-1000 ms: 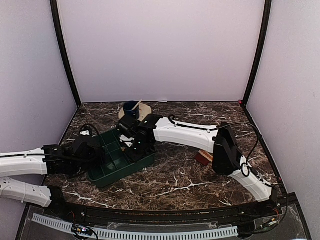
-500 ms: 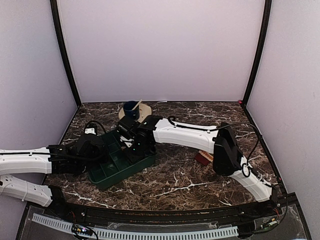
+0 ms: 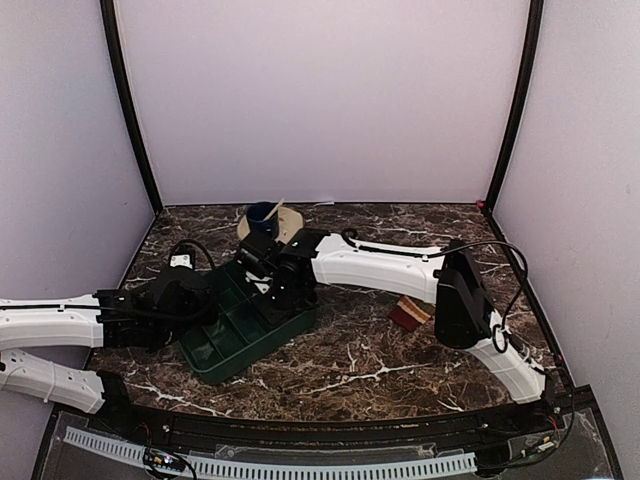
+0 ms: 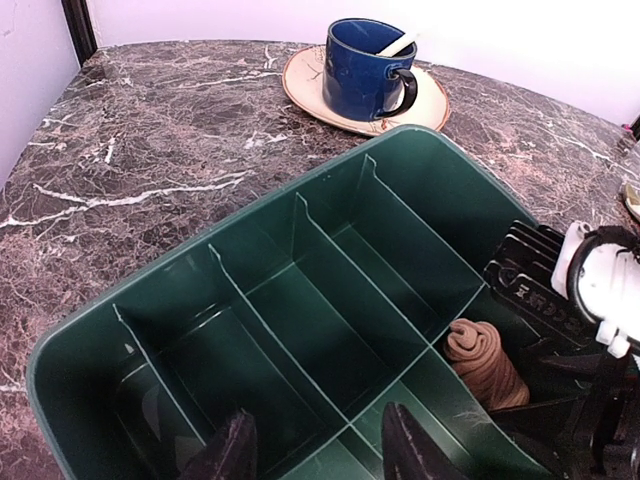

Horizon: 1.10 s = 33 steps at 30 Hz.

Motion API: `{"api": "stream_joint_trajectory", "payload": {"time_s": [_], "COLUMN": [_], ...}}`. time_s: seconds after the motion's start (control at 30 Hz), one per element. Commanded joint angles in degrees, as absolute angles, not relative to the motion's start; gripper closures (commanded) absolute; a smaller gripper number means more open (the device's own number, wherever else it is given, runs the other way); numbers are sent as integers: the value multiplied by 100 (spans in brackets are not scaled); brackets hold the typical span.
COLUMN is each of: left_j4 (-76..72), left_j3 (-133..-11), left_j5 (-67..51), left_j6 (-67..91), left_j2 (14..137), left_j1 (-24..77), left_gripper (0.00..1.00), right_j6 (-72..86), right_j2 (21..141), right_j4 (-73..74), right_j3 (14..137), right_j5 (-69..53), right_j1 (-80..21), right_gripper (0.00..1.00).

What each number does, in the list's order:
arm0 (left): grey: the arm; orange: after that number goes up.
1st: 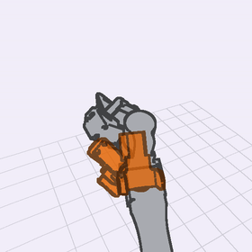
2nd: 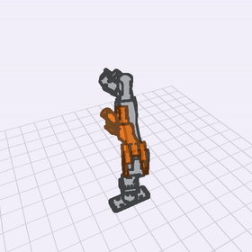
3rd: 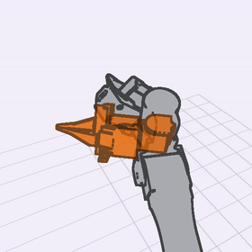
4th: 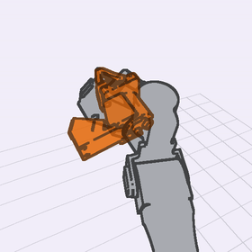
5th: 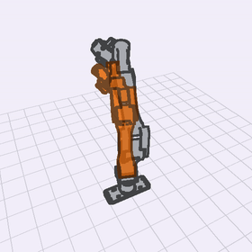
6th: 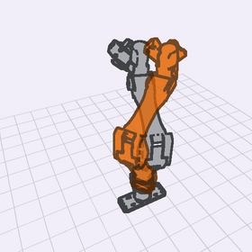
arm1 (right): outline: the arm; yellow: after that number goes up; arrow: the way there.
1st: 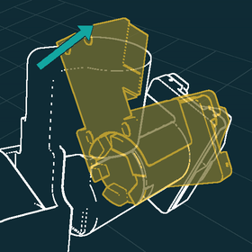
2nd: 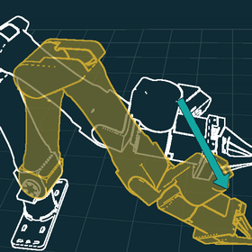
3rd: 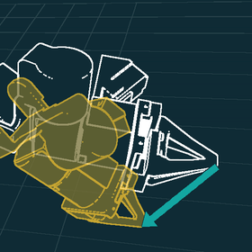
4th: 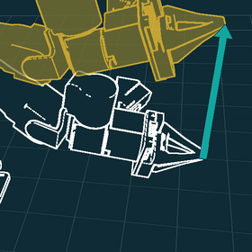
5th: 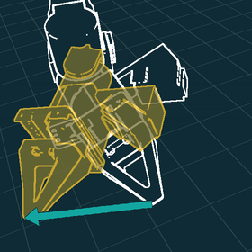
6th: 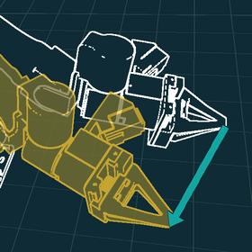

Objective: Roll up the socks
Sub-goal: Place the sock in the storage box.

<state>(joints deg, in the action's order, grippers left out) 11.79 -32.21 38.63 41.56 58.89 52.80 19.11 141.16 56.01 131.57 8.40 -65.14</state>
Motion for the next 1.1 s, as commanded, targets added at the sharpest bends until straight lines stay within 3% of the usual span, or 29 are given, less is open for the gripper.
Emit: {"api": "stream_joint_trajectory", "payload": {"time_s": [0.0, 0.47, 0.57, 0.73, 1.07], "left_j4": [1152, 1178, 1170, 1180, 1186], "left_j3": [-3265, -3199, -3190, -3178, -3150], "left_j5": [3963, 3920, 3920, 3917, 3907], "left_j6": [4123, 4236, 4245, 4258, 4298], "left_j2": [5889, 5924, 5939, 5941, 5969], "left_j1": [5300, 5300, 5300, 5300, 5300], "left_gripper": [55, 55, 55, 55, 55], "right_j6": [1834, 1680, 1621, 1540, 1451], "right_j2": [13820, 13501, 13484, 13552, 13929], "right_j4": [5702, 5207, 5108, 4978, 4939], "right_j3": [12971, 12861, 12833, 12882, 13267], "right_j5": [1134, 1270, 1317, 1240, 854], "right_j1": [-6485, -6486, -6478, -6445, -6432], "right_gripper": [48, 49, 56, 78, 84]}}
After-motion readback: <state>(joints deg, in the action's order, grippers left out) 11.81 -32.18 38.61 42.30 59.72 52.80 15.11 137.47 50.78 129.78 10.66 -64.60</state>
